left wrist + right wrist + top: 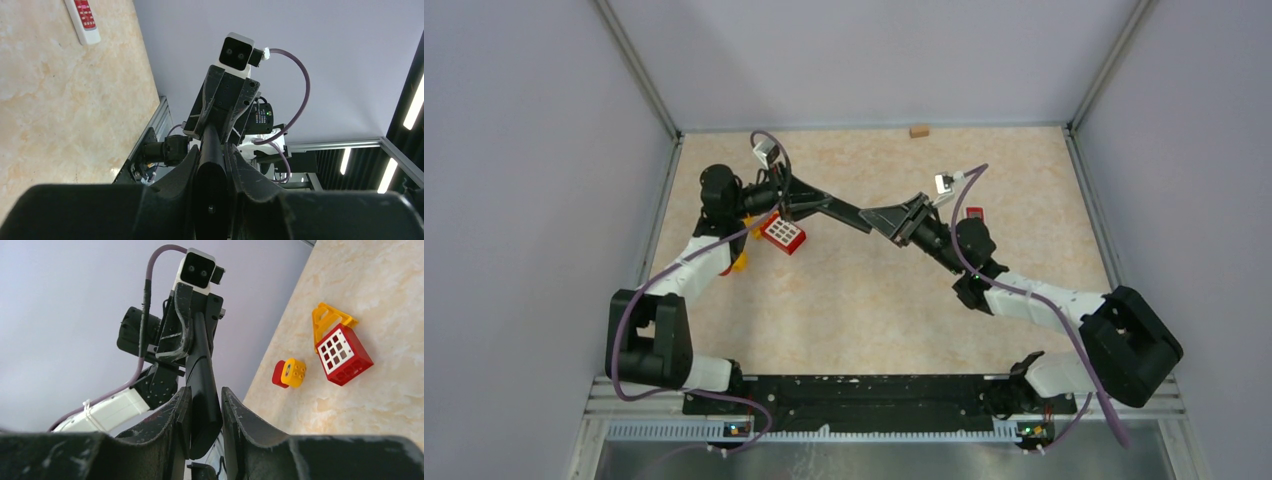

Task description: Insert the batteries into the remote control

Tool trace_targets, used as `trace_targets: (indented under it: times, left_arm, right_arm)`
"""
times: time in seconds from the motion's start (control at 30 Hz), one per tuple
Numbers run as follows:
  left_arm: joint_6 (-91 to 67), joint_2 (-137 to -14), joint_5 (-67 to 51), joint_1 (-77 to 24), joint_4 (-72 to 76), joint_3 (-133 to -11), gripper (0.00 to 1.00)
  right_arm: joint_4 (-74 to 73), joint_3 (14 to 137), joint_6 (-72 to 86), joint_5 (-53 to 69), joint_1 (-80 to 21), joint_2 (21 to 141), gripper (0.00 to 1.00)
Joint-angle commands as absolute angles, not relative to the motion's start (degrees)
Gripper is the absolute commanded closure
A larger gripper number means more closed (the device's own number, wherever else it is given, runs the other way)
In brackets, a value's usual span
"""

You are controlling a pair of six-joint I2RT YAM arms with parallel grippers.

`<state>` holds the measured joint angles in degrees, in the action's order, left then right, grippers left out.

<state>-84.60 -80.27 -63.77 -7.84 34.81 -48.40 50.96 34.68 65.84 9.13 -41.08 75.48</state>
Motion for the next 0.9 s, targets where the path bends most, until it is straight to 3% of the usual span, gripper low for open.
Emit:
trace_targets:
  times: [0.0, 0.27, 0.57, 0.63, 0.8, 0.87]
  left_arm:
    - [-88.6, -77.7, -63.4, -7.9, 44.3, -48.6, 1.00]
    - [-83.3, -75.9, -63.5, -12.3, 39.6, -48.5, 1.00]
    - [-78.0, -75.1, -64.3, -13.3, 33.6, -48.9, 1.00]
    - [-73.2, -75.0, -64.3, -12.4, 27.5, -50.6, 1.00]
    - [-57.1, -74.7, -62.3, -7.3, 9.4, -55.2, 1.00]
    - [-55.5, -75.5, -63.3, -6.7, 8.3, -55.7, 1.00]
  right_arm:
    - [46.1, 37.6, 62.6, 11.5, -40.8, 76.8, 0.73]
    - [43.7, 45.1, 60.2, 12.6, -41.6, 83.3, 0.72]
    - [42.5, 50.1, 57.4, 11.5, -41.9, 88.1, 0.79]
    - [41.9, 50.1, 56.3, 12.2, -41.5, 87.8, 0.72]
    - [58.6, 41.0, 57.7, 20.6, -34.8, 83.5, 0.33]
    - [59.7, 40.6, 53.6, 26.3, -32.9, 80.8, 0.27]
